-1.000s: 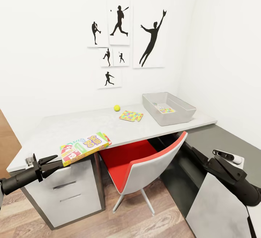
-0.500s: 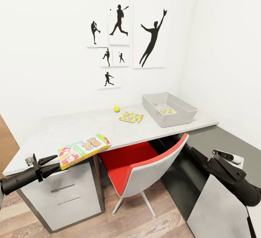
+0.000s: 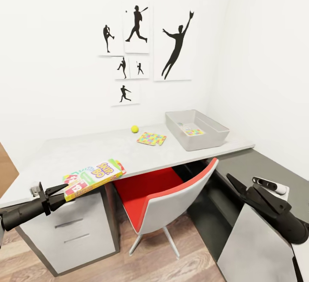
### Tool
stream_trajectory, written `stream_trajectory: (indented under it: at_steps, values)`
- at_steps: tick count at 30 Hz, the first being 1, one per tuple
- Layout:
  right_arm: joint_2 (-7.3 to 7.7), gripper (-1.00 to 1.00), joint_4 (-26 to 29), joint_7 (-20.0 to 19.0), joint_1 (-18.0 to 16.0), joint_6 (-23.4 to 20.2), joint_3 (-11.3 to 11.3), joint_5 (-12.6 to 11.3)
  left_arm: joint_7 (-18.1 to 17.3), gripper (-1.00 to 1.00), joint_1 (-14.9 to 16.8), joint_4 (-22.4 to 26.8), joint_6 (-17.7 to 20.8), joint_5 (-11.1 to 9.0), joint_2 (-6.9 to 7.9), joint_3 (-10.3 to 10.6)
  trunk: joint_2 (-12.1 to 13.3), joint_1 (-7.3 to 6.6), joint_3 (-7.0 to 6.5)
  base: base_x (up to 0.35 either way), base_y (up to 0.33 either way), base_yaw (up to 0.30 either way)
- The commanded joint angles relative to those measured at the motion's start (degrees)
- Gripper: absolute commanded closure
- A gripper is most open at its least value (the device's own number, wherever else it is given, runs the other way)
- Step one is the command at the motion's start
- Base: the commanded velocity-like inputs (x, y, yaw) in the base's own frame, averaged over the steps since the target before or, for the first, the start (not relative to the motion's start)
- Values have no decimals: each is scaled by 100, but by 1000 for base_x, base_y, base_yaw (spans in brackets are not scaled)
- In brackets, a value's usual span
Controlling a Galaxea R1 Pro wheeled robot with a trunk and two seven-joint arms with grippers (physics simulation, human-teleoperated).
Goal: Put all the toys in the child's room - the three board games (two on the bed and one on the table), the two jigsaw puzzles on the table, and the tennis ball on the table - inside the toy box on the table in the child's room.
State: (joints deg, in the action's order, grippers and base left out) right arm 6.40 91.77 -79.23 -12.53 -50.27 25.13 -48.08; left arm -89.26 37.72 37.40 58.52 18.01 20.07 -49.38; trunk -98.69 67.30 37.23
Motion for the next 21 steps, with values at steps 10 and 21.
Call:
stream_trajectory:
  at_steps: [10,21]
  values:
    - [1,-100,-1,-5,-3,-35,0,-17,-63,-100,7,4,54,57,-3,-28,-3,-1,6,0,-22,0]
    - [1,-100,-1,-5,-5,-12,0,-17,-66,-100,7,4,55,62,-3,-19,-3,-1,6,65,-22,0]
